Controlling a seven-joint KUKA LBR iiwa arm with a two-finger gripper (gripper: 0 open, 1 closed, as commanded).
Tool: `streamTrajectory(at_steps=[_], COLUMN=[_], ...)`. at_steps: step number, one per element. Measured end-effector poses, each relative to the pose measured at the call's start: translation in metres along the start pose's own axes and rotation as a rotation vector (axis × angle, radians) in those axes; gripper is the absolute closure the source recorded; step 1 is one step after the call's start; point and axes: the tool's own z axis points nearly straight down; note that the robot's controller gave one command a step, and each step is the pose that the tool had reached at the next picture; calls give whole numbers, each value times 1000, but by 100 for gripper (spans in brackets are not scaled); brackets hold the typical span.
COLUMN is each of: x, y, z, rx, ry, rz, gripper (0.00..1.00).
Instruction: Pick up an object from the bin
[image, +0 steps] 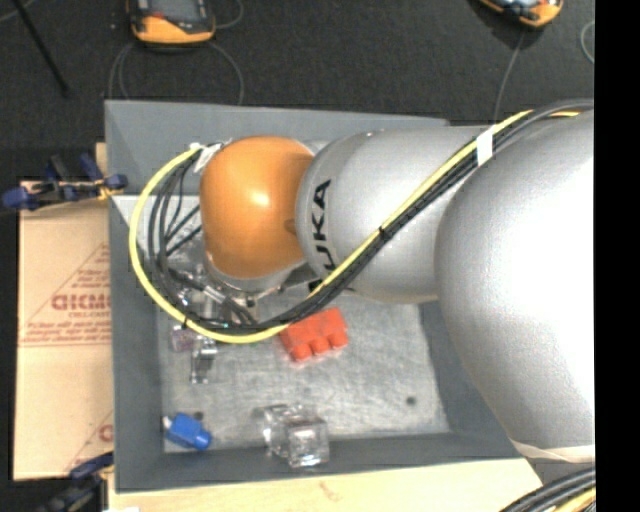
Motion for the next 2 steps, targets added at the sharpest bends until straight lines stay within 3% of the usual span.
streamTrajectory(at_steps=[1, 2], x=[-43, -42], y=[-33, -30], z=[70, 65], rx=[2, -2], ry=[-4, -7], rz=[92, 92], gripper=[0, 100])
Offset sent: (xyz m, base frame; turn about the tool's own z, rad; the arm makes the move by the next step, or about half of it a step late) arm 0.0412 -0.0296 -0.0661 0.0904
